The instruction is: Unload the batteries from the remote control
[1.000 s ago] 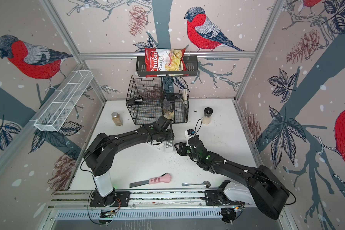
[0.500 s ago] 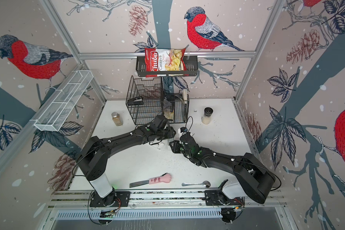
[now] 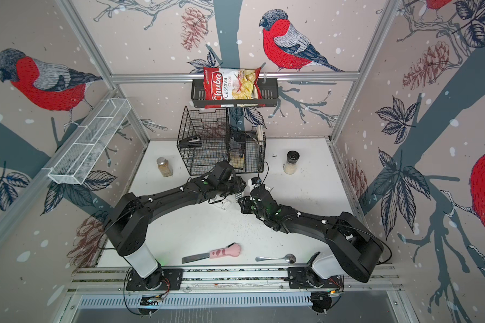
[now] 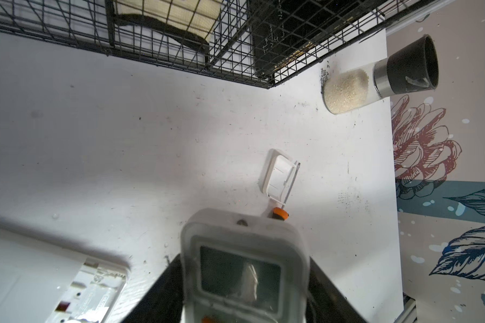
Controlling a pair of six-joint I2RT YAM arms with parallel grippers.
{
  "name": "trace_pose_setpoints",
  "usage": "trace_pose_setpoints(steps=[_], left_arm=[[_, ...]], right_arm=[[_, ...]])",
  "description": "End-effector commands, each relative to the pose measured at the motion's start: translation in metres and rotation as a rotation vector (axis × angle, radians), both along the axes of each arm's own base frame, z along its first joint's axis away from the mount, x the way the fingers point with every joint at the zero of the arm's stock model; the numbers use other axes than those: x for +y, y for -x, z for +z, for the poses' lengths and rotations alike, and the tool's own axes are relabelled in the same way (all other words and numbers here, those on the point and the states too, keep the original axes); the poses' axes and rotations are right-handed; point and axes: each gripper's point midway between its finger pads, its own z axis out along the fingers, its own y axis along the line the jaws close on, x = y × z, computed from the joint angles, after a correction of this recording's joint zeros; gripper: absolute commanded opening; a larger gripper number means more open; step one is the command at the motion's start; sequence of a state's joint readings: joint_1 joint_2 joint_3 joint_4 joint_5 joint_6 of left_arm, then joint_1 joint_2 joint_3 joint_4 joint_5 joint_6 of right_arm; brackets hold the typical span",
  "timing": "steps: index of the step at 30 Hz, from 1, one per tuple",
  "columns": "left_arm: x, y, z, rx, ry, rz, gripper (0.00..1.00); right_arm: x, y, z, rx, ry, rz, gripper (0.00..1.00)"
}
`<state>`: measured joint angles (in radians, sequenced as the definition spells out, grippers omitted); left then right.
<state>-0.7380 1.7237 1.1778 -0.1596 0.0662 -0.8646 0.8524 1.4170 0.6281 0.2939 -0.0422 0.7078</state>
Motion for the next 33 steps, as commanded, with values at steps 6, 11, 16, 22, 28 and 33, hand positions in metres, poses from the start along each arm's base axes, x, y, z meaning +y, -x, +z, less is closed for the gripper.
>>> trace_pose_setpoints(steps=[6, 11, 16, 22, 28, 33], left_arm=[[0.013, -0.014, 0.029, -0.036, 0.066, 0.042, 0.73], [0.038, -0.015, 0.04, -0.005, 0.096, 0.073, 0.73], [0.066, -0.005, 0.045, 0.071, 0.121, 0.073, 0.72], [0.093, 0.017, 0.047, 0.177, 0.139, 0.062, 0.72], [0.098, 0.034, 0.041, 0.285, 0.182, 0.051, 0.72], [0.096, 0.037, 0.04, 0.342, 0.222, 0.053, 0.71]], right_arm=[[0.005, -0.002, 0.0, -0.064, 0.115, 0.059, 0.1], [0.01, 0.001, -0.006, -0.091, 0.186, 0.096, 0.1], [0.014, 0.003, -0.008, -0.182, 0.316, 0.128, 0.09], [0.021, 0.003, -0.002, -0.313, 0.416, 0.171, 0.09], [0.038, 0.015, 0.003, -0.44, 0.526, 0.246, 0.09], [0.05, 0.025, 0.008, -0.521, 0.587, 0.289, 0.09]])
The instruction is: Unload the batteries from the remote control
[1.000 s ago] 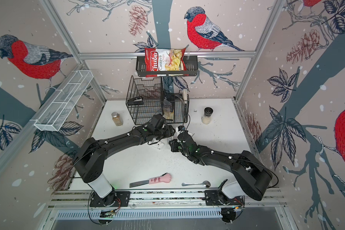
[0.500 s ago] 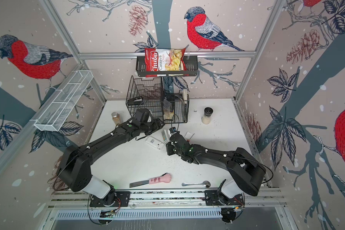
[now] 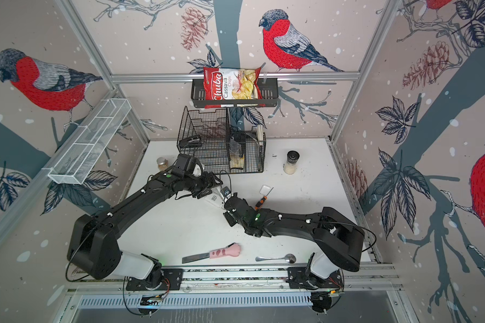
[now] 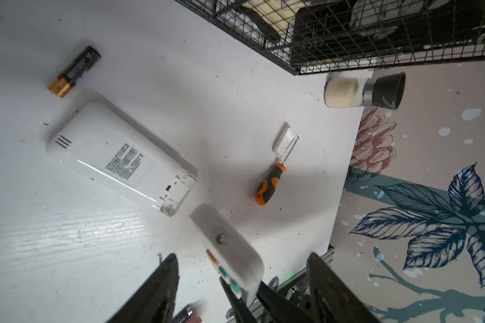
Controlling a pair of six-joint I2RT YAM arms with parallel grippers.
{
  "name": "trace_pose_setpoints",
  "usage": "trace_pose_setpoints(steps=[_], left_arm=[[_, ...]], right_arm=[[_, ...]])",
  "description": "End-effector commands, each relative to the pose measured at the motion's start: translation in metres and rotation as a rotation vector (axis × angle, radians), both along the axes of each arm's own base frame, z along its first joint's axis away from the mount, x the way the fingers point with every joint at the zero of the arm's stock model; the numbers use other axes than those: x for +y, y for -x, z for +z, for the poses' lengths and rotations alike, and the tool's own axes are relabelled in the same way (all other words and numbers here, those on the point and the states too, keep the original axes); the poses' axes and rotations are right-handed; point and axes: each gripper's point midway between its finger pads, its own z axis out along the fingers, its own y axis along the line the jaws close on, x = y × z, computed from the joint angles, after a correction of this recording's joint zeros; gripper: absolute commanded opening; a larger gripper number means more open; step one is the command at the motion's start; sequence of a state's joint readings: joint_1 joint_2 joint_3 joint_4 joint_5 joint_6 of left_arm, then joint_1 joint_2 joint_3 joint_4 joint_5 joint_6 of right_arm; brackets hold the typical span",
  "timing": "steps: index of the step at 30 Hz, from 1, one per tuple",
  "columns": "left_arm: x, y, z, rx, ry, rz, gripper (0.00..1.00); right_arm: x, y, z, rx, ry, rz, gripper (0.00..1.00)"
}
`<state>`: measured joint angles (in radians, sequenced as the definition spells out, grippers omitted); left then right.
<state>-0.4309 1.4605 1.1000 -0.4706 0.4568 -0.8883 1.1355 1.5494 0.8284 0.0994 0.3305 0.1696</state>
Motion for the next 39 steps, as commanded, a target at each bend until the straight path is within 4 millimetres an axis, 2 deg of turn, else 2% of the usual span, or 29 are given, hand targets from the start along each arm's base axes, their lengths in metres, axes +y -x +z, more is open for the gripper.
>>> trace_pose_setpoints(steps=[1, 7, 12, 23, 39], left_arm=[[-0.003, 0.009, -0.001, 0.069, 0.043, -0.013, 0.7], [-0.003, 0.02, -0.017, 0.154, 0.047, -0.032, 0.61], [0.0, 0.023, -0.02, 0.178, 0.034, -0.035, 0.58], [0.014, 0.017, -0.036, 0.211, -0.016, -0.018, 0.47], [0.016, 0.009, -0.042, 0.207, -0.017, -0.017, 0.35]], right_arm=[[0.003, -0.005, 0.01, -0.105, 0.06, 0.006, 0.09], [0.01, -0.004, 0.014, -0.161, 0.1, 0.024, 0.08], [0.012, -0.007, 0.014, -0.193, 0.127, 0.011, 0.08], [0.013, -0.009, 0.02, -0.218, 0.134, 0.013, 0.08], [0.021, -0.011, 0.023, -0.23, 0.125, 0.022, 0.09]])
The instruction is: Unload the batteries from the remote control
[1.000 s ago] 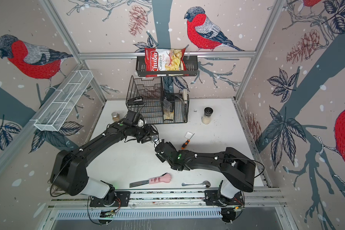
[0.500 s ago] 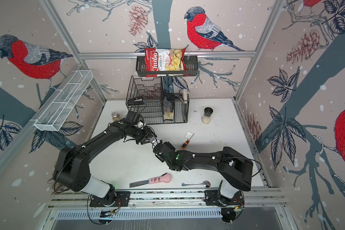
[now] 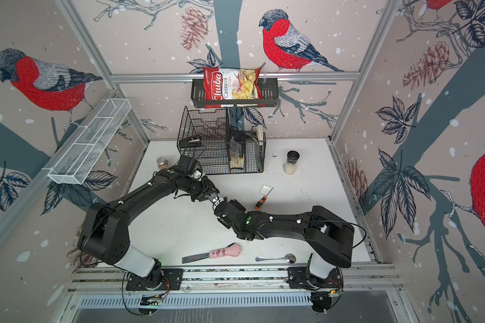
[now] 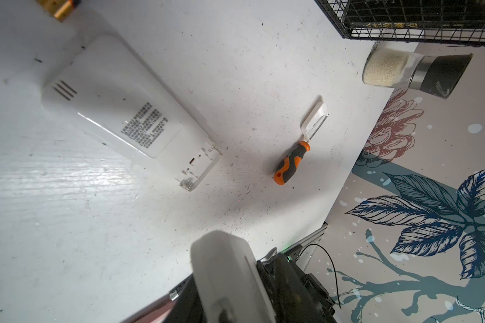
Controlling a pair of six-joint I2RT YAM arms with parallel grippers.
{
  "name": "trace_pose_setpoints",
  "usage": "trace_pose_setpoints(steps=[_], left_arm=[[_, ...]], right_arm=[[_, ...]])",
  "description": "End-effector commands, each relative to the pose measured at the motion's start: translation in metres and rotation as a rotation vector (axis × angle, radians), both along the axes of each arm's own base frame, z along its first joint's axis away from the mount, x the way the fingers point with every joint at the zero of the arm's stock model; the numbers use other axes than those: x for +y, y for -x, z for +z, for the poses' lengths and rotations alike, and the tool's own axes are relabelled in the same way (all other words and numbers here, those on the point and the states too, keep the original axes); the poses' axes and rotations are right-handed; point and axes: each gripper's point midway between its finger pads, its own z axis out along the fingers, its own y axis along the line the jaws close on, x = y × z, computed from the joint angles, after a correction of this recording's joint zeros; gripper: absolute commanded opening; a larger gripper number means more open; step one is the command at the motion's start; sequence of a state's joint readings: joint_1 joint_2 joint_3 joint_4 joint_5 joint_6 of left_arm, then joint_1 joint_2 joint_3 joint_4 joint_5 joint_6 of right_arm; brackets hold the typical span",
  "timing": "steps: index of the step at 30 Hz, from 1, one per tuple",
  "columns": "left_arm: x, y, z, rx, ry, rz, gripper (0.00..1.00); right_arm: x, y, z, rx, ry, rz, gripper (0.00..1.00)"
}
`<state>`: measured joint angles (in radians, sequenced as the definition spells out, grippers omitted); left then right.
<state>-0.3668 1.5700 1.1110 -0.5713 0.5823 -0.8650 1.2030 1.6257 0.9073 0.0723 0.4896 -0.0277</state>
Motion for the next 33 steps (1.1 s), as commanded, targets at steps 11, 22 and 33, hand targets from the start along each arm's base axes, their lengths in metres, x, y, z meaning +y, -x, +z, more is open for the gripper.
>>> trace_pose_setpoints(steps=[11, 22, 33], left_arm=[[0.015, -0.004, -0.008, -0.007, -0.031, 0.015, 0.18], [0.027, -0.014, -0.007, -0.023, 0.005, 0.066, 0.0], [0.035, -0.046, 0.021, -0.27, 0.149, 0.2, 0.0]], right_arm=[[0.011, -0.011, 0.026, -0.09, -0.059, -0.054, 0.25], [0.009, -0.007, 0.029, -0.113, -0.053, -0.083, 0.65], [-0.001, 0.034, 0.055, 0.137, -0.249, 0.0, 0.74]])
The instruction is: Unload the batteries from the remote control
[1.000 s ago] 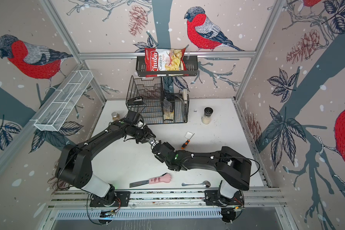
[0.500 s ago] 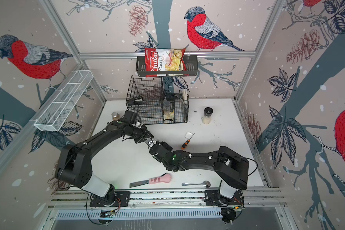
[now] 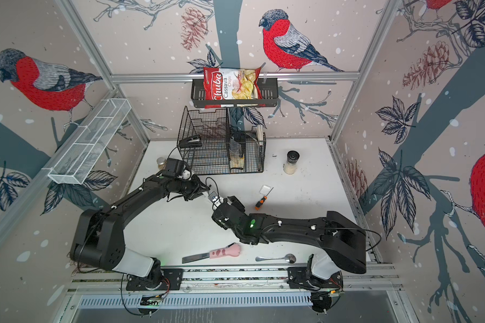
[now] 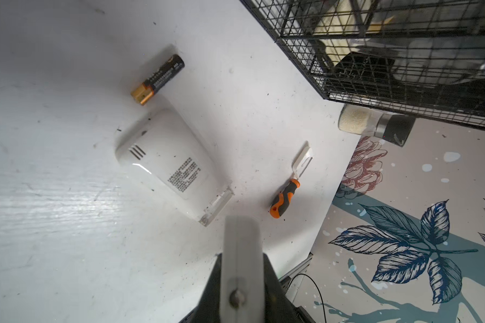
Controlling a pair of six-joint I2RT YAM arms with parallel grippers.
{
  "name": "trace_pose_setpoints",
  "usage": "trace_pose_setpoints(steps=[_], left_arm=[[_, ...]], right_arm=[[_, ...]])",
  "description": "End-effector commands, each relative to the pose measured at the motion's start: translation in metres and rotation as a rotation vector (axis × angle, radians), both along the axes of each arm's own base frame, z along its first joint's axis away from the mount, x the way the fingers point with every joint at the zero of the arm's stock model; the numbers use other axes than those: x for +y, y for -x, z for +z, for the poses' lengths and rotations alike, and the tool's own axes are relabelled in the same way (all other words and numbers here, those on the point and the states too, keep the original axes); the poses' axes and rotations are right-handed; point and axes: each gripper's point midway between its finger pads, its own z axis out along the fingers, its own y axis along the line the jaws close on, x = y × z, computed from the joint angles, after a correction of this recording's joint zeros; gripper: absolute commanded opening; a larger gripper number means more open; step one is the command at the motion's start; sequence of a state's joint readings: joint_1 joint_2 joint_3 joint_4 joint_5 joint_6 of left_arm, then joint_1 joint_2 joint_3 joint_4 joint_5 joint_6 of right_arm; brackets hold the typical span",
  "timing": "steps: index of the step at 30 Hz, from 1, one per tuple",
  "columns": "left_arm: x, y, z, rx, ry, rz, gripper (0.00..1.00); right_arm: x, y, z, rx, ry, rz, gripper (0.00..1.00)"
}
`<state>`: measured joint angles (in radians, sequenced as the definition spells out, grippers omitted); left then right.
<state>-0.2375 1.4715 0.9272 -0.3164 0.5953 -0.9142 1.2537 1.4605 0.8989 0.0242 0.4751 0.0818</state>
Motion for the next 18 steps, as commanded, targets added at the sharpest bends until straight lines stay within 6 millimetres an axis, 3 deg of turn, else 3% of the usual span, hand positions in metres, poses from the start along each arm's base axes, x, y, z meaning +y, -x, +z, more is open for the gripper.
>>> trace_pose_setpoints(steps=[1, 11, 18], left_arm=[[-0.004, -0.023, 0.028, -0.181, 0.087, 0.057, 0.0], [-0.006, -0.007, 0.08, -0.525, 0.365, 0.173, 0.0], [-0.014, 0.009, 0.102, -0.636, 0.51, 0.162, 0.0]], right_arm=[[-0.005, 0.007, 0.004, 0.136, -0.093, -0.007, 0.73], [-0.03, -0.036, 0.04, 0.421, -0.481, -0.107, 0.61], [-0.039, -0.059, 0.046, 0.592, -0.664, -0.137, 0.56]])
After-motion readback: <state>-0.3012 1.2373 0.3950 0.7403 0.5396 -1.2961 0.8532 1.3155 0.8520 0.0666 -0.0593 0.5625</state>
